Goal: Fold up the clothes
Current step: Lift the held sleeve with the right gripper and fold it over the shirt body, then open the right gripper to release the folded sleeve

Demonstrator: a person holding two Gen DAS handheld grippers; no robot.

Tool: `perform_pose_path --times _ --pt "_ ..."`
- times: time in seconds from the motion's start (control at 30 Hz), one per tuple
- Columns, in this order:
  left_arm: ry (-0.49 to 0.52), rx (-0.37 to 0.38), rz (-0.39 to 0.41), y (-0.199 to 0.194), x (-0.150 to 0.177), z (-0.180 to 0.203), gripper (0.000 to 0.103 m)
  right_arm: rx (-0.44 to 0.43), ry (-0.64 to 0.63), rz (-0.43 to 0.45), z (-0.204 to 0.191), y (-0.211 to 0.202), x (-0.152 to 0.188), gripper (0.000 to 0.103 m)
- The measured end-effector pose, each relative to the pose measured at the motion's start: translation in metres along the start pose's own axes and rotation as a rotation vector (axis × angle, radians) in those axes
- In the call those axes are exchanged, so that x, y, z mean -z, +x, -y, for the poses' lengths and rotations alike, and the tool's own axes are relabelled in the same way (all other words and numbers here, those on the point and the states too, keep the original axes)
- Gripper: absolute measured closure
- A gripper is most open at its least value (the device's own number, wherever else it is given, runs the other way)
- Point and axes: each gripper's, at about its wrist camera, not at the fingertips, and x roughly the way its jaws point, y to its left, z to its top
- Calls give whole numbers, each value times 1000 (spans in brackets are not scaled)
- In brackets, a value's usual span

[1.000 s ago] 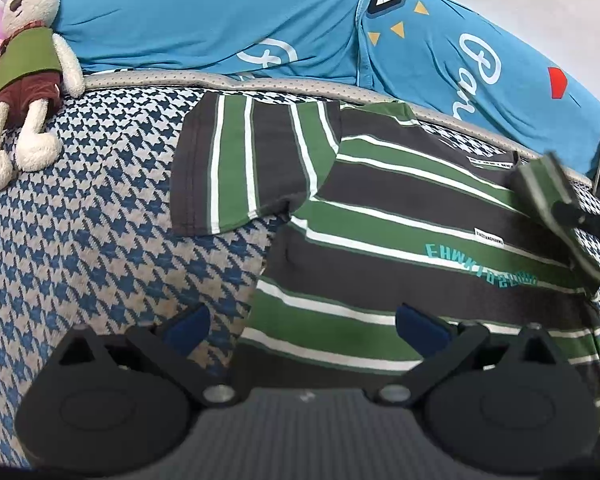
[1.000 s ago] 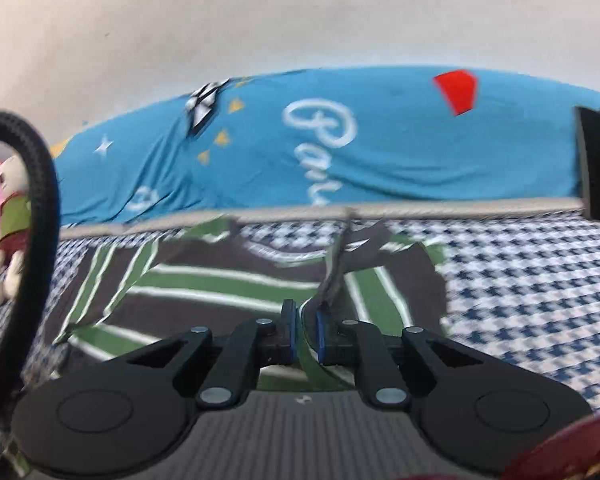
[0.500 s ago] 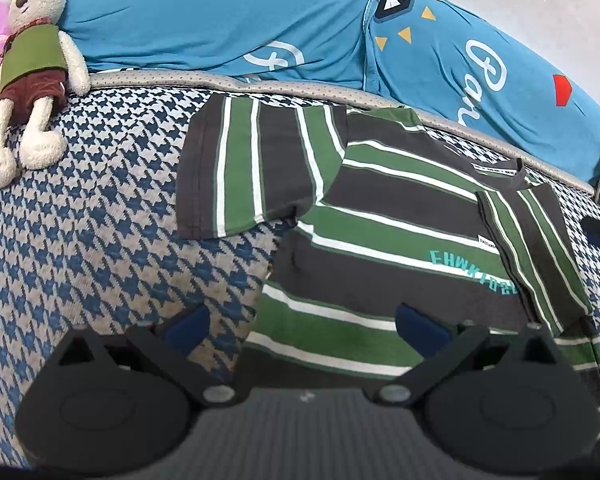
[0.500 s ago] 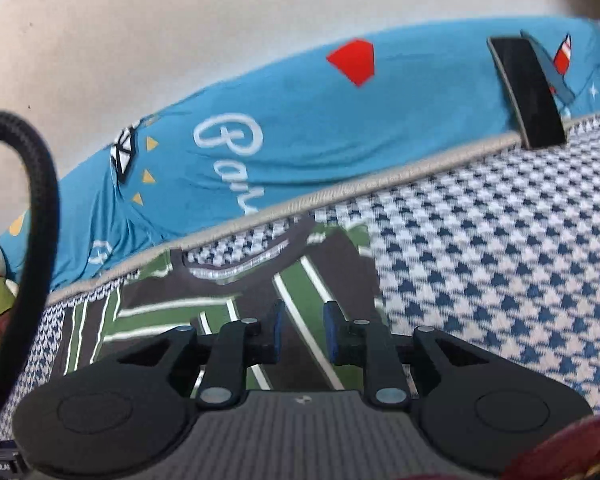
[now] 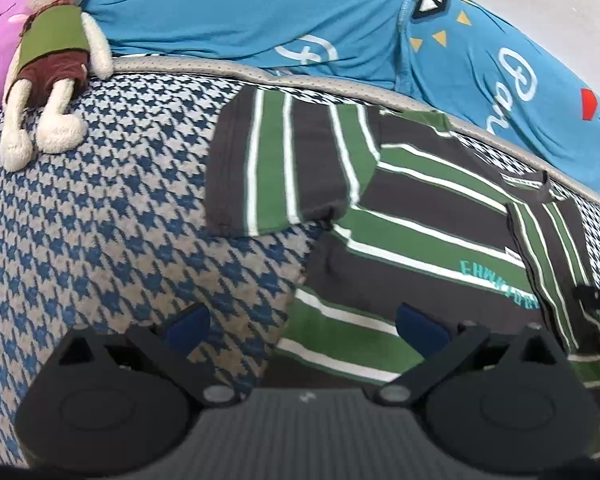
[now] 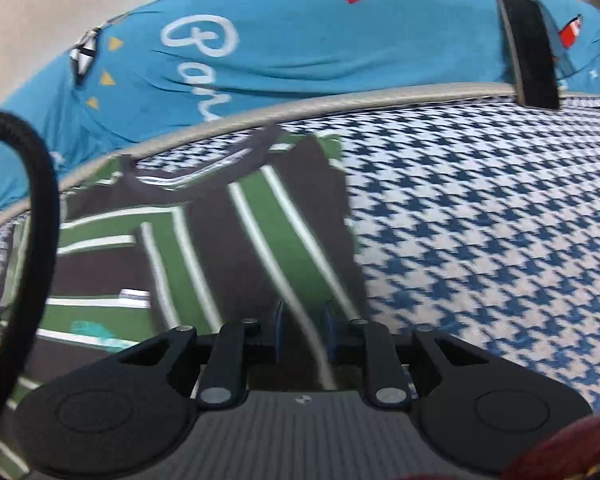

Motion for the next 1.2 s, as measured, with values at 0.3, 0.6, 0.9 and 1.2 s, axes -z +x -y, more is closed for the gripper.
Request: perform_pose_path --times 0.3,0.6,0.9,1.2 --pt "-150 -37 32 -2 -25 -41 0 99 9 17 0 -5 3 96" --pt "-193 -33 105 6 -46 -65 0 65 14 36 -26 -39 17 85" --pt "-164 -36 103 30 -53 -67 12 -121 73 -29 -60 -62 53 72" --pt "-127 -30 113 51 -63 -58 17 -166 111 -126 -66 -48 67 70"
